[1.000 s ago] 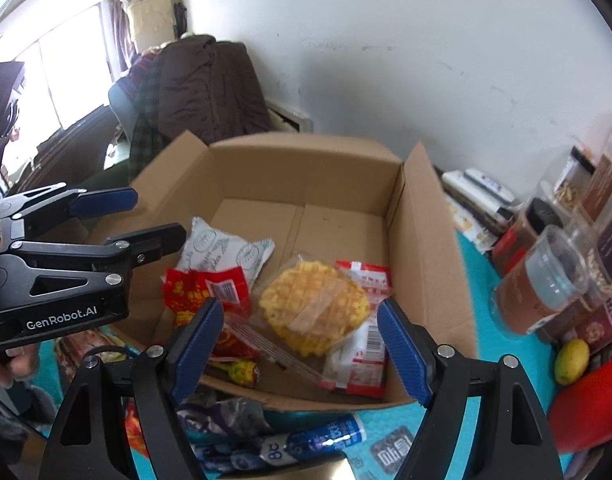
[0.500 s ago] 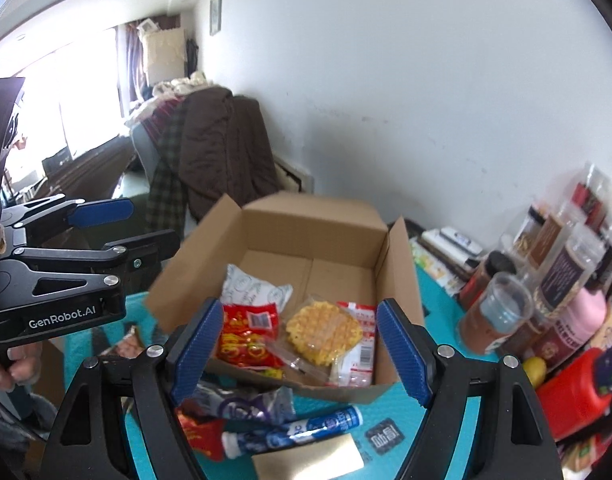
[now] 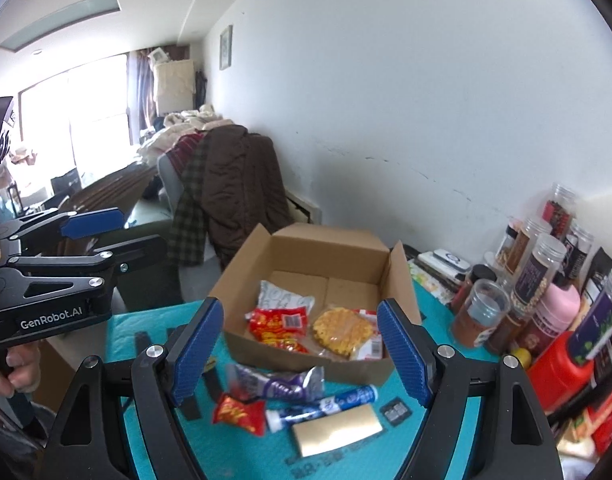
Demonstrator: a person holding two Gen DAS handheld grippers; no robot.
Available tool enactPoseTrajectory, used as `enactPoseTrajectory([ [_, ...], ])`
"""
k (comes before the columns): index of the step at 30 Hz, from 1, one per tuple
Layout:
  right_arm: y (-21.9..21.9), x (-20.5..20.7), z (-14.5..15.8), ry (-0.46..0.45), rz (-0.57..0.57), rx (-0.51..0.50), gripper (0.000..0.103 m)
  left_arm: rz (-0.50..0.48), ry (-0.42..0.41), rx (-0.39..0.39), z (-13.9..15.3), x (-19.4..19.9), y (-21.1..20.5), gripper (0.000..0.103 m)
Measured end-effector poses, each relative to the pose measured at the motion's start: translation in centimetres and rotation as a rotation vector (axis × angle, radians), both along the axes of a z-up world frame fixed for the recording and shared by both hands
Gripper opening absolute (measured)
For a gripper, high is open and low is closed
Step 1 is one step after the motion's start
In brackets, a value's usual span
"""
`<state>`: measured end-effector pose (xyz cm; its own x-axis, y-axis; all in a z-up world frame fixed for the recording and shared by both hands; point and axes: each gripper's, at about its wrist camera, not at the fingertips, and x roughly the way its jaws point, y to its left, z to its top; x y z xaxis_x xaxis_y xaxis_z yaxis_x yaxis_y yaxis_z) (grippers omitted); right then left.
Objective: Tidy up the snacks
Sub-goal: 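Withdraw both tools from the box back toward the snacks on the table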
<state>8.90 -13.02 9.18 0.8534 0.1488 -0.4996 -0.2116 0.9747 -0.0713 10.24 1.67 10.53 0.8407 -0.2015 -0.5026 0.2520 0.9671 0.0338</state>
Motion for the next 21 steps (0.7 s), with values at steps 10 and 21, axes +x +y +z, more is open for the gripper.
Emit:
enactPoseTrajectory([
  [10, 1.6, -4.1, -1.2, -0.024, 0.010, 0.024, 0.084, -0.001, 0.013, 0.000, -1.0, -4.1, 1.4, 0.065],
  [21, 3.6, -5.2, -3.3, -0.003, -0.001, 0.037, 0.089, 0.031, 0.035, -0.009, -2.7, -4.8, 3.3, 0.084],
])
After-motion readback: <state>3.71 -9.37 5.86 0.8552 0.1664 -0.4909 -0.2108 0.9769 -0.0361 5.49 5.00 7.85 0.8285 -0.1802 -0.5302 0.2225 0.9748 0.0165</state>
